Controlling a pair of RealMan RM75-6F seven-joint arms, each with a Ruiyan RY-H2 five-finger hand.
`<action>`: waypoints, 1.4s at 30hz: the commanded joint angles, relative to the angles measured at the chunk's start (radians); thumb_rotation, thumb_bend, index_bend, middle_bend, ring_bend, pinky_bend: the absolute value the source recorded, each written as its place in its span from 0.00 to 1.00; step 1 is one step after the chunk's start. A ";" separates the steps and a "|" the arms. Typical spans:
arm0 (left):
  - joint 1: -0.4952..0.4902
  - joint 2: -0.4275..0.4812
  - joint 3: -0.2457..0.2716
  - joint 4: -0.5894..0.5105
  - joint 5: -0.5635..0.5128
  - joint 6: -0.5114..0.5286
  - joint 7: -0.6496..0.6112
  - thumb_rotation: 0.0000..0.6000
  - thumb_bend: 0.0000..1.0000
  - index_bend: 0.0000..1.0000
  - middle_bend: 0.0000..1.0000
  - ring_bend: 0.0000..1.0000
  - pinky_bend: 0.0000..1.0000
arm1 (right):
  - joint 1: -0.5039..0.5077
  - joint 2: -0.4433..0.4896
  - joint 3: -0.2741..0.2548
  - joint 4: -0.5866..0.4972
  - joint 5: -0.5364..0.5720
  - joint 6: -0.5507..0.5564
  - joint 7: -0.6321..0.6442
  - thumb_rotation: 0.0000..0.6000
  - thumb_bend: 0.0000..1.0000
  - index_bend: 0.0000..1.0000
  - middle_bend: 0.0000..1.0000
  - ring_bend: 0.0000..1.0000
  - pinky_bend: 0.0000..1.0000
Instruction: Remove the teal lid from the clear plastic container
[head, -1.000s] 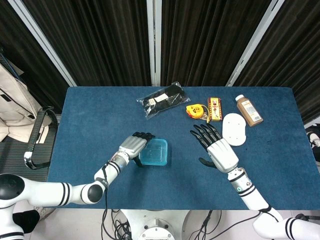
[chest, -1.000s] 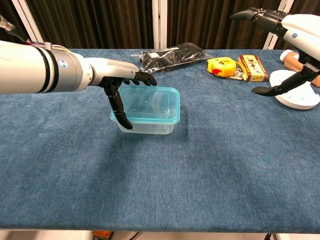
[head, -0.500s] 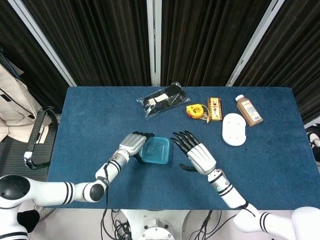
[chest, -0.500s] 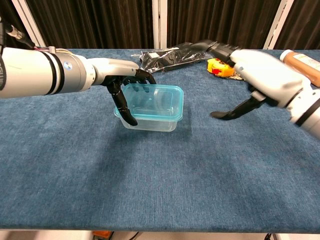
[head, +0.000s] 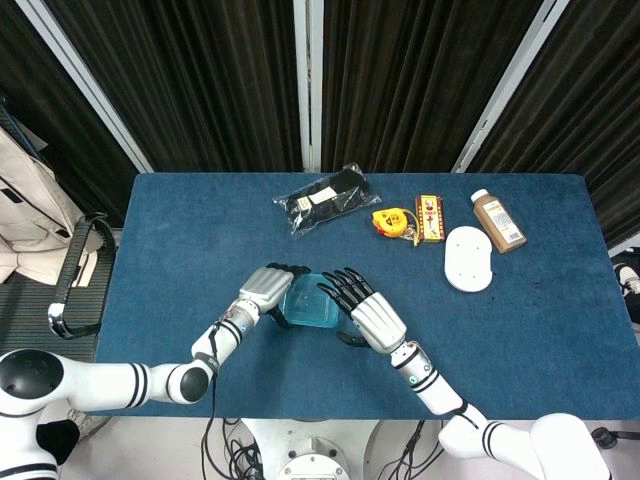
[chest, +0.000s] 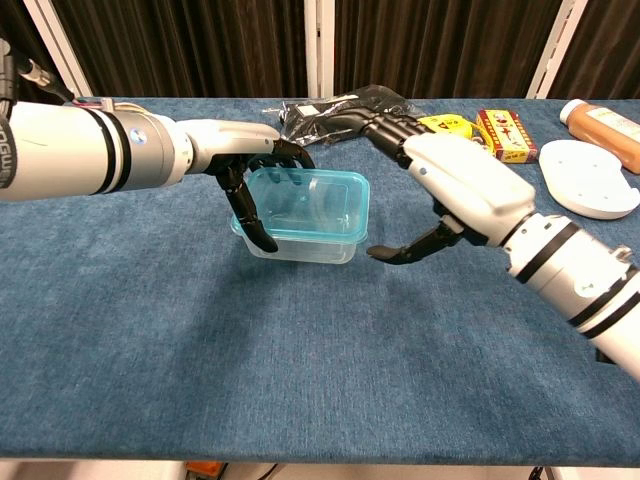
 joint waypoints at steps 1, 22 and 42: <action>0.001 0.002 0.000 0.002 0.003 -0.009 -0.012 1.00 0.00 0.33 0.33 0.26 0.15 | 0.013 -0.029 0.003 0.037 -0.001 0.008 0.007 1.00 0.07 0.00 0.00 0.00 0.00; -0.008 0.005 0.021 0.009 0.012 -0.006 -0.029 1.00 0.00 0.33 0.33 0.26 0.15 | 0.050 -0.072 0.018 0.103 0.035 -0.005 0.031 1.00 0.07 0.00 0.00 0.00 0.00; -0.022 -0.021 0.026 0.016 -0.004 0.043 0.017 1.00 0.00 0.32 0.32 0.26 0.14 | 0.062 -0.050 0.034 0.065 0.052 0.019 0.021 1.00 0.09 0.00 0.00 0.00 0.00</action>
